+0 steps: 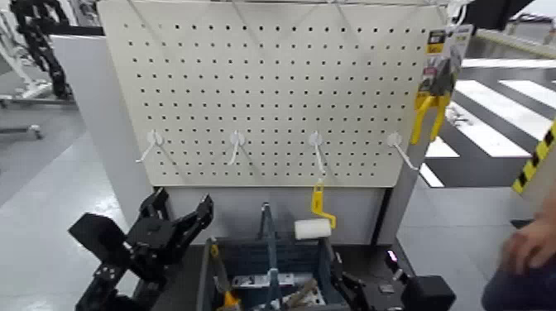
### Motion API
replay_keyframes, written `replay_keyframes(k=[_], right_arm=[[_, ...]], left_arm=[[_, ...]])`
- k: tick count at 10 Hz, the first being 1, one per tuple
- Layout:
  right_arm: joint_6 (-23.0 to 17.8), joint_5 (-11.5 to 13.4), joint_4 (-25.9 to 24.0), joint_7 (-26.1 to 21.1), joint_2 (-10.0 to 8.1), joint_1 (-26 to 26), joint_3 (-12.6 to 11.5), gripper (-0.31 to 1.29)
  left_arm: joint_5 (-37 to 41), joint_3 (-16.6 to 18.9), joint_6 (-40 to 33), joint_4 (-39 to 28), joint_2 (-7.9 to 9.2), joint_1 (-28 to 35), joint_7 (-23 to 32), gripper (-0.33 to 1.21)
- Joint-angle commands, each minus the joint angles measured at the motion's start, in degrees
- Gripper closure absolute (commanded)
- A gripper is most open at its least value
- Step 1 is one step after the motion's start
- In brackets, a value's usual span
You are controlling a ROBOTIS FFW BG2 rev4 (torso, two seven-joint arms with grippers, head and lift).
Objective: Grasp the handle of the crate.
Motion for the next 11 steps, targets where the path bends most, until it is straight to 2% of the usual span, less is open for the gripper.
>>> replay_keyframes(k=[1,4,7,8,9,10,11], right_arm=[[0.20,-0.24,0.00,-0.20,-0.25,-0.21,0.35,0.15],[0.11,-0.76,0.18,-0.12,-0.34,-0.30,0.52,0.15],[0.29,-0.94,0.09,-0.12,-0.34,-0.21,0.44,0.15],[0.38,-0.94,0.00,-0.12,-0.34,-0.12,0.35,0.15],[0.55,-0.94,-0.09,-0.12,-0.34,-0.12,0.35,0.15],[0.82,-0.94,-0.09,-0.12,-0.34,-0.21,0.44,0.15],[0.82,-0.94,-0.09,-0.12,-0.34,-0.21,0.52,0.15]], left_arm=[[0.83,-0.20,0.41,0.09,0.26,-0.10,-0.09,0.24],[2.41,-0.38,0.85,0.18,0.35,-0.19,-0.35,0.24],[11.64,-0.91,4.54,-0.52,0.26,1.22,-1.41,0.24],[15.07,0.15,8.76,-2.37,0.61,2.45,-1.85,0.24],[19.38,0.67,14.29,-3.16,1.67,2.80,-3.34,0.23],[24.12,0.94,19.83,-2.72,2.55,2.36,-5.54,0.23],[28.52,1.29,24.14,-1.84,2.72,1.84,-6.51,0.23]])
